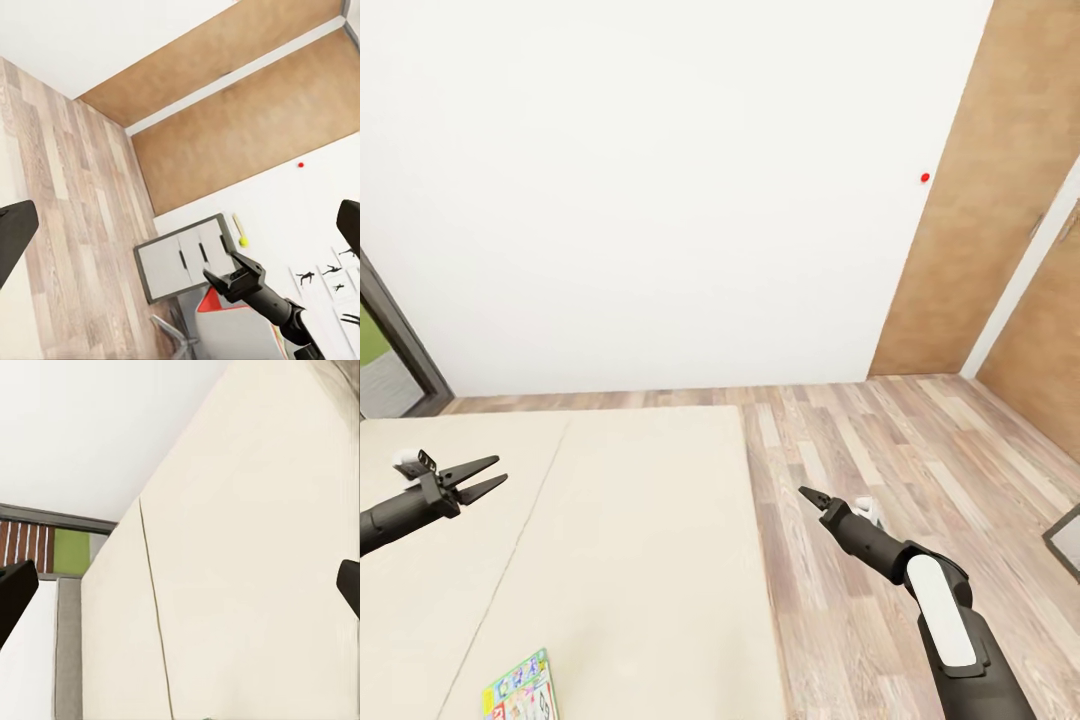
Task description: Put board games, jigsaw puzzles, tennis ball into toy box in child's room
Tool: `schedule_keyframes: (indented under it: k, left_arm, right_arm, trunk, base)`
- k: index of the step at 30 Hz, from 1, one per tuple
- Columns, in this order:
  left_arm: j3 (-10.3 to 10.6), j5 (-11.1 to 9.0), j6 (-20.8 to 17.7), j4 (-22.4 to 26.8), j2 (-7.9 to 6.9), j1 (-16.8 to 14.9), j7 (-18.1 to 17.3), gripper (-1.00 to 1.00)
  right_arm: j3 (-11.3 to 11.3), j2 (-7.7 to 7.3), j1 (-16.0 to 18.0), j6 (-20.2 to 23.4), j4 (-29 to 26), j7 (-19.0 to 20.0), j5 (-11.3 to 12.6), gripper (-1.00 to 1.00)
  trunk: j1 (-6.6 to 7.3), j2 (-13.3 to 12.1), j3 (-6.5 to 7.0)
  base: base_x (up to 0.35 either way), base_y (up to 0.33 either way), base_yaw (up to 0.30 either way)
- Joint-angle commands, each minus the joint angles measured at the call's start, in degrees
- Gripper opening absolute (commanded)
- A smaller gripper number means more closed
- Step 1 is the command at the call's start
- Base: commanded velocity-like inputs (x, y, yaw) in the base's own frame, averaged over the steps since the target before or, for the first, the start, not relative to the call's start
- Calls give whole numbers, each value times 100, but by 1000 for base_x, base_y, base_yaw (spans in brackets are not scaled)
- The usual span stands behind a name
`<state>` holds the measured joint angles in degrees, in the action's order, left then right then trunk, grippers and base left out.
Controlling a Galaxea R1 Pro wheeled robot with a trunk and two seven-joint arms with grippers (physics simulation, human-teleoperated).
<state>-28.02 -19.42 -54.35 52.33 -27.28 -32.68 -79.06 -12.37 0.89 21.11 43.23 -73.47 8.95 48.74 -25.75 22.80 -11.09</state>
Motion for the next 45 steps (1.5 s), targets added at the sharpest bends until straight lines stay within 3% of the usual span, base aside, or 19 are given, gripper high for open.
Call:
schedule_keyframes:
  k: [1, 12, 15, 22, 45]
  left_arm:
    - [-1, -10, -58, -5, -3, -3, -13, 100]
    - [21, -2, -51, -12, 32, -2, 14, 100]
    - [27, -6, -51, -12, 37, -2, 12, 100]
    - [26, -1, -49, -12, 40, -1, 6, 100]
    - [25, -17, -72, -93, 23, 30, -1, 100]
  right_arm:
    - [-20, 7, 7, 40, -1, 32, -23, 100]
    - [-30, -8, 7, 58, 211, 48, -23, 100]
    - [-194, -16, 7, 52, 612, 90, 13, 100]
    - [-435, -21, 7, 59, 814, 105, 36, 100]
    - [-390, -4, 7, 54, 776, 32, -7, 100]
  trunk:
    - [-3, 12, -19]
    - [-3, 12, -93]
    - [-3, 12, -112]
    - [-3, 12, -130]
    - [-3, 12, -131]
  base:
    - [0, 22, -169]
    - [-40, 130, -135]
    - [-5, 134, 13]
    - [-1, 119, 30]
    - [-30, 90, 1]
